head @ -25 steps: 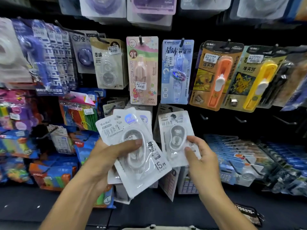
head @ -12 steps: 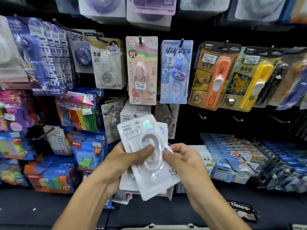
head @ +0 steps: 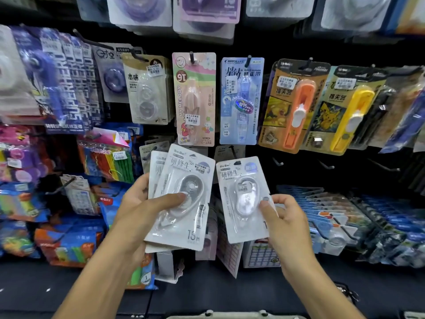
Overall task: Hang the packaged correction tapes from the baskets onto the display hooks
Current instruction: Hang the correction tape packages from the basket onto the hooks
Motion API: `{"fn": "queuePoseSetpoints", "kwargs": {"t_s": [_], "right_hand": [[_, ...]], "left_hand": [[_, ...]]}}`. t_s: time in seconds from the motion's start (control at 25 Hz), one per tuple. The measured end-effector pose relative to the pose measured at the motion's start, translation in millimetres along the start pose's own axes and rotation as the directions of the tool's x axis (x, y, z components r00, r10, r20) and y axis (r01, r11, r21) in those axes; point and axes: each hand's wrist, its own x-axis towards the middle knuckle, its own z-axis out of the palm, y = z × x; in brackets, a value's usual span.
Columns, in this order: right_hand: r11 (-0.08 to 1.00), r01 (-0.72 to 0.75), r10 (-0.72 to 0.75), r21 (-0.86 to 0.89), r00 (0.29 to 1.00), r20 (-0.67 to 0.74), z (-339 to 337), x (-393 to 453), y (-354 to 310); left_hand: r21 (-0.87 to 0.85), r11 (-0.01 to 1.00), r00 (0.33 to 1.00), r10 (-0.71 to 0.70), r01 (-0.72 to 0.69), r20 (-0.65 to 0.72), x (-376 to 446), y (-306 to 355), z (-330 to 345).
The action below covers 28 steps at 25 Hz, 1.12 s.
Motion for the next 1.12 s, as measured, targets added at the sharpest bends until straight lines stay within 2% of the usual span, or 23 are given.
{"fn": "queuePoseSetpoints", "kwargs": {"t_s": [0.2,0.28,0.4,0.48,0.6,0.76,0.84,0.92,1.04,1.12], "right_hand": [[0.946,-0.203,0.163,0.251,0.972,0.169,18,-1,-4],[0.967,-0.169,0.121,0.193,0.964,0.238,21,-8,1],[0.965,-0.156,0.047,0.210,0.893,0.447,30,-20,4],[0.959,-0.173,0.062,0.226,0.902,0.427,35,-21,3],[0.931,-0.215,0.115,0.294,0.940,0.320,29,-16,1],[0.992,-0.079,0.059,0.100,0.981,0.186,-2,-11,7],[0.996,-0.047,0.034,0.080,0.987,0.158,-7,-12,8],[0.990,-0.067,0.051,0.124,0.991,0.127,-2,-9,3],[0.921,-0.213,0.169,0.327,0.973,0.157,10,2,-5],[0.929,-0.216,0.158,0.300,0.966,0.204,17,3,-8]], "left_hand": [[-0.019,1.000,1.000,0.021,-0.021,-0.022,-1,-4,9],[-0.041,0.999,0.999,0.013,-0.014,-0.033,1,-9,13],[-0.046,0.999,1.000,0.014,-0.015,-0.017,2,-20,26],[-0.040,0.999,1.000,0.003,-0.003,0.008,3,-26,33],[-0.084,0.996,1.000,-0.030,0.029,-0.008,7,-27,32],[-0.088,0.996,0.987,-0.039,0.025,-0.157,12,-20,22],[-0.115,0.993,0.982,-0.027,0.005,-0.189,13,-15,17],[-0.101,0.995,0.978,-0.008,-0.013,-0.208,15,-13,16],[-0.088,0.996,0.980,-0.004,-0.014,-0.200,15,-15,19],[-0.087,0.996,0.981,-0.010,-0.007,-0.192,18,-17,24]]}}
